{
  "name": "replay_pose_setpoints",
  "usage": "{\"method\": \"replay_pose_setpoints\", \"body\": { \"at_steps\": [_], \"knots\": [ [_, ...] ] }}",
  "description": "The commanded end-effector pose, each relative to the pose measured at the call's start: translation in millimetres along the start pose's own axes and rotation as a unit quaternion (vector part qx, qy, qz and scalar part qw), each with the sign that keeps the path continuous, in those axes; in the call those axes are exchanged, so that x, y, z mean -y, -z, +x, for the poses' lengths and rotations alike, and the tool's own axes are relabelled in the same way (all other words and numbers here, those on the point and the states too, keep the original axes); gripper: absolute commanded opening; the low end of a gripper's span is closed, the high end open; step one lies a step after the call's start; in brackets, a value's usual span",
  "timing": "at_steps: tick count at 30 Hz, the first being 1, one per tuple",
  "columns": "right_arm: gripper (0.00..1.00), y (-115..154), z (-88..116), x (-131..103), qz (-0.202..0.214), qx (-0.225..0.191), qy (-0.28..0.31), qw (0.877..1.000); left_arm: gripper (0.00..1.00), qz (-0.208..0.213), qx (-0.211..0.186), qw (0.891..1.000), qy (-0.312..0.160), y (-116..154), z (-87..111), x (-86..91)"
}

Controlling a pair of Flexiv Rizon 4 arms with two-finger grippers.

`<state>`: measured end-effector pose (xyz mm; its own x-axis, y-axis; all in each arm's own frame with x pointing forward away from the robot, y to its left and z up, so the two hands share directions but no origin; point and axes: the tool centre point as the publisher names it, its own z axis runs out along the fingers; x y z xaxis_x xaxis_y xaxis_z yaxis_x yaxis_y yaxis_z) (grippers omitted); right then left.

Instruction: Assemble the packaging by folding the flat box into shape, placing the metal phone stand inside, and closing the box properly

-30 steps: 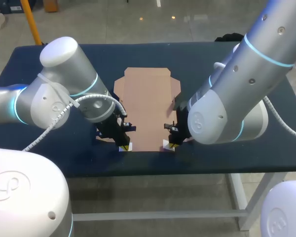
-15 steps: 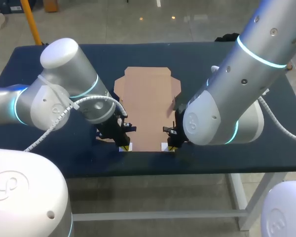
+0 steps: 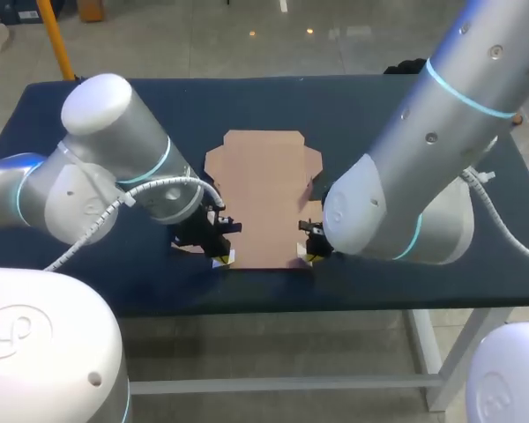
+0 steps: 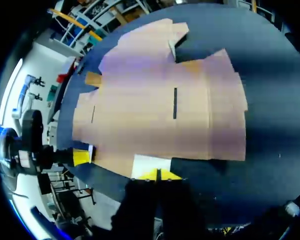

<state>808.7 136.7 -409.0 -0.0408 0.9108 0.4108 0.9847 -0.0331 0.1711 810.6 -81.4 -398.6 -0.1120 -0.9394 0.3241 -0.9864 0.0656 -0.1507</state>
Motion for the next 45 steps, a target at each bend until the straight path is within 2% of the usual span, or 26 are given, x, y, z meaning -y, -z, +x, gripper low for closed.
{"method": "replay_pose_setpoints", "body": {
  "at_steps": [1, 10, 15, 21, 25, 26, 29, 30, 31, 32, 33, 34, 35, 42, 45],
  "knots": [
    [0.00, 20.8, -14.0, -5.7, 0.007, -0.050, -0.004, 0.999, 0.00, 0.011, -0.003, 1.000, 0.001, 16.2, -4.6, -5.5],
    [0.00, 33.6, -25.6, -14.5, 0.006, -0.071, -0.013, 0.997, 0.00, 0.022, -0.003, 1.000, 0.001, 36.6, -5.4, 1.9],
    [0.00, 44.6, -33.0, -22.2, 0.004, -0.087, -0.017, 0.996, 0.00, 0.026, -0.016, 1.000, 0.002, 50.0, -8.3, 8.3],
    [0.00, 54.4, -37.6, -32.3, 0.002, -0.091, -0.020, 0.996, 0.33, 0.031, -0.018, 0.999, 0.007, 57.6, -8.8, 15.1],
    [0.00, 61.0, -39.5, -38.8, 0.002, -0.098, -0.020, 0.995, 0.47, 0.039, -0.023, 0.999, 0.009, 64.3, -9.9, 19.4],
    [0.07, 62.9, -40.3, -40.7, 0.002, -0.099, -0.021, 0.995, 0.58, 0.040, -0.024, 0.999, 0.009, 66.1, -10.4, 20.6],
    [0.38, 67.5, -42.8, -45.5, -0.001, -0.101, -0.025, 0.995, 0.75, 0.045, -0.028, 0.999, 0.011, 70.4, -12.3, 24.3],
    [0.43, 68.7, -43.9, -47.4, -0.002, -0.101, -0.027, 0.995, 0.83, 0.045, -0.030, 0.998, 0.011, 71.8, -13.1, 25.6],
    [0.47, 69.8, -45.2, -49.3, -0.002, -0.104, -0.030, 0.994, 0.96, 0.045, -0.030, 0.998, 0.011, 73.2, -13.7, 27.0],
    [0.50, 71.1, -46.5, -51.3, -0.002, -0.105, -0.032, 0.994, 1.00, 0.046, -0.031, 0.998, 0.011, 74.3, -14.5, 28.4],
    [0.62, 72.1, -47.5, -53.5, -0.003, -0.106, -0.034, 0.994, 1.00, 0.047, -0.031, 0.998, 0.012, 75.9, -15.2, 29.7],
    [0.87, 73.2, -48.5, -55.6, -0.004, -0.107, -0.037, 0.994, 1.00, 0.048, -0.032, 0.998, 0.012, 77.7, -15.7, 31.0],
    [1.00, 75.0, -50.0, -58.8, -0.005, -0.109, -0.040, 0.993, 1.00, 0.049, -0.033, 0.998, 0.012, 80.3, -16.3, 32.3],
    [1.00, 85.7, -52.3, -72.6, -0.015, -0.112, -0.051, 0.992, 1.00, 0.061, -0.041, 0.997, 0.016, 96.7, -23.7, 43.4],
    [1.00, 94.7, -53.4, -79.0, -0.022, -0.118, -0.057, 0.991, 1.00, 0.064, -0.065, 0.996, 0.022, 108.2, -30.9, 51.3]
  ]
}}
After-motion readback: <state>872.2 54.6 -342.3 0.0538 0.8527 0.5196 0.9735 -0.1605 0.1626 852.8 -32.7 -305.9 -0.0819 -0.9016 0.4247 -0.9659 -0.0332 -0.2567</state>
